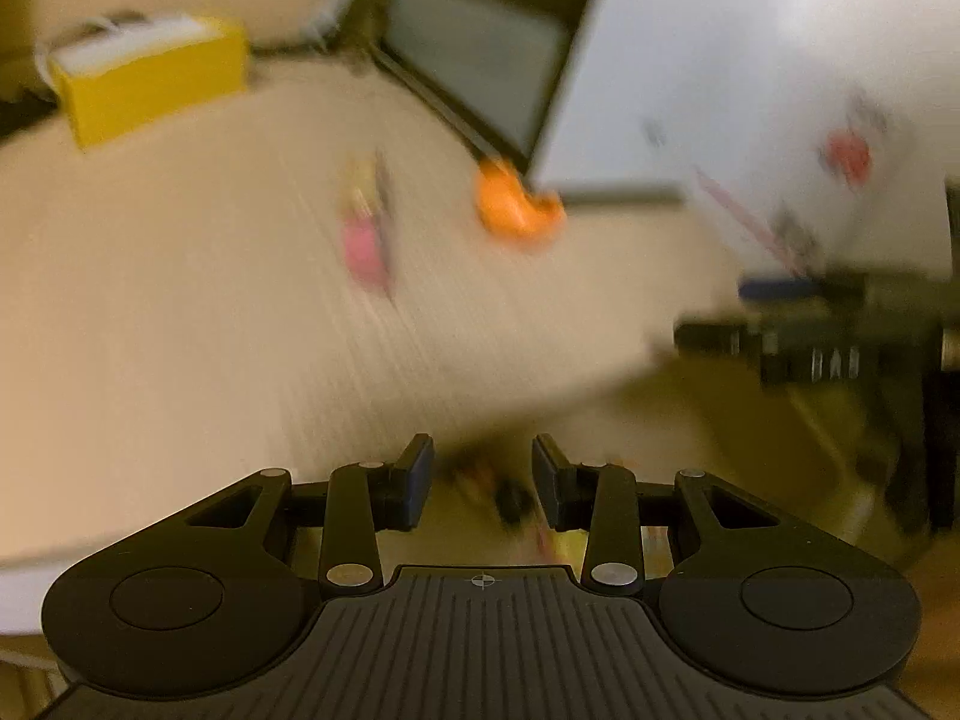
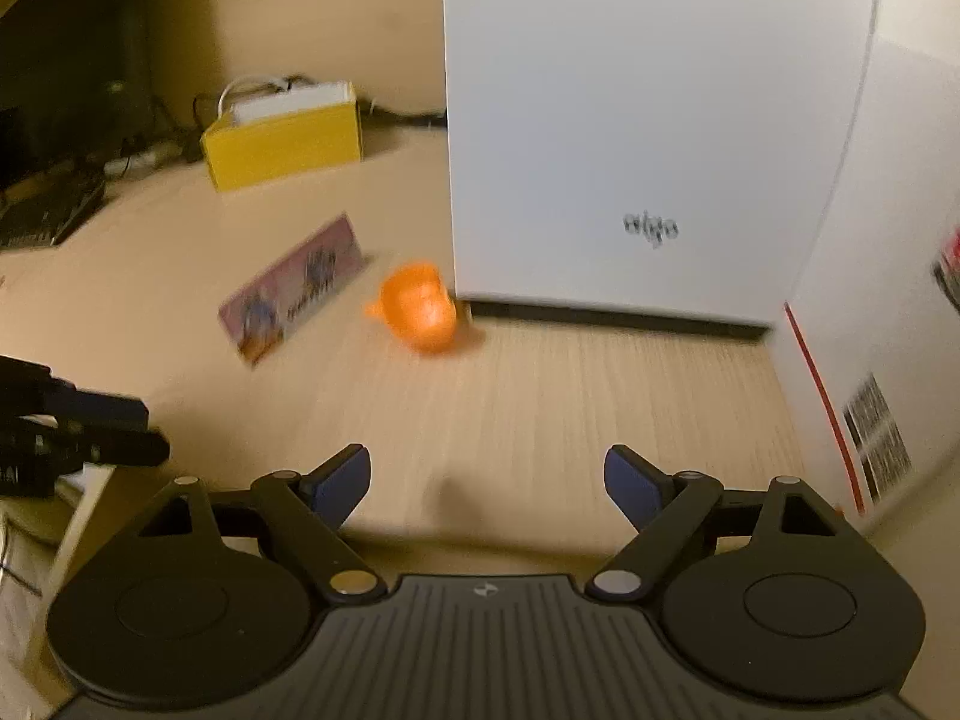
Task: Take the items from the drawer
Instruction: 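Set the pumpkin on the desktop with the right gripper while the left stands the card there, then grasp the yellow cake toy with the right gripper while the left grasps the black-red figurine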
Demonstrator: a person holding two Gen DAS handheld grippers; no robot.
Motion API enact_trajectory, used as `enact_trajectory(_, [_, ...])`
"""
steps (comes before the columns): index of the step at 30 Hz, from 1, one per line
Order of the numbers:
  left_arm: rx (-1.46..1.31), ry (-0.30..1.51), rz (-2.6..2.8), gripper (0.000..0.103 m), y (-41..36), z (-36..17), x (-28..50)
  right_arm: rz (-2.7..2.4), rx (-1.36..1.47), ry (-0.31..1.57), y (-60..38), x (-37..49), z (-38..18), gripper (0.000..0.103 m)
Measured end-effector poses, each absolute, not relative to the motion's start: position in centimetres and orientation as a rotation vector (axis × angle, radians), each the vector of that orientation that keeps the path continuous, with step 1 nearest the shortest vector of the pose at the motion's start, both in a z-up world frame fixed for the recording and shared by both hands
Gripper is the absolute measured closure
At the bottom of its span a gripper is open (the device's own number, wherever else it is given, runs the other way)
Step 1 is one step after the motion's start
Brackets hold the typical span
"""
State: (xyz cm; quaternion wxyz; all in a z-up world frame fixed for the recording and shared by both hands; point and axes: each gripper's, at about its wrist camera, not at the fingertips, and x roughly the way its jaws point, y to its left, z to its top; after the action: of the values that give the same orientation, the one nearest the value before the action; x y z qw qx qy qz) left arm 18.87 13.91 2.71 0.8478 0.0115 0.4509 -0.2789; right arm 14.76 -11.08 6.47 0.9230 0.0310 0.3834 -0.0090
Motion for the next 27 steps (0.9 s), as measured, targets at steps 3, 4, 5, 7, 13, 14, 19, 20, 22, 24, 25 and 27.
enact_trajectory(3, [0.033,1.058,-0.616,0.063,12.7,0.1,18.5,-0.028,0.087,0.848,-12.0,13.7,5.4,0.017])
enact_trajectory(4, [0.017,1.080,-0.614,0.063,12.4,-0.6,18.6,-0.031,0.099,0.874,-12.3,13.6,4.9,0.017])
enact_trajectory(5, [-0.011,1.099,-0.604,0.063,12.1,-1.2,18.9,-0.034,0.110,0.903,-12.5,13.3,4.5,0.017])
enact_trajectory(7, [-0.090,1.124,-0.555,0.063,11.6,-2.3,19.8,-0.040,0.113,0.953,-12.8,12.9,3.4,0.017])
enact_trajectory(13, [-0.213,1.133,-0.353,0.063,9.2,-4.2,22.0,-0.048,0.046,1.016,-12.3,11.8,1.5,0.017])
enact_trajectory(14, [-0.234,1.134,-0.319,0.063,9.0,-4.5,22.2,-0.049,0.044,1.021,-12.4,11.6,1.4,0.017])
enact_trajectory(19, [-0.227,1.133,-0.251,0.064,8.4,-5.5,22.5,-0.072,0.060,1.041,-12.9,11.2,0.3,0.017])
enact_trajectory(20, [-0.225,1.139,-0.241,0.063,8.3,-5.7,22.6,-0.074,0.060,1.045,-12.9,11.1,0.1,0.017])
enact_trajectory(22, [-0.230,1.149,-0.231,0.063,8.2,-6.2,22.8,-0.075,0.057,1.049,-13.0,11.0,-0.2,0.017])
enact_trajectory(24, [-0.232,1.158,-0.230,0.063,7.9,-6.5,22.9,-0.075,0.057,1.052,-13.1,11.0,-0.3,0.017])
enact_trajectory(25, [-0.231,1.161,-0.227,0.063,7.8,-6.6,23.0,-0.074,0.059,1.055,-13.2,11.1,-0.4,0.017])
enact_trajectory(27, [-0.232,1.168,-0.229,0.063,7.6,-7.0,23.2,-0.078,0.065,1.059,-13.4,11.2,-0.6,0.017])
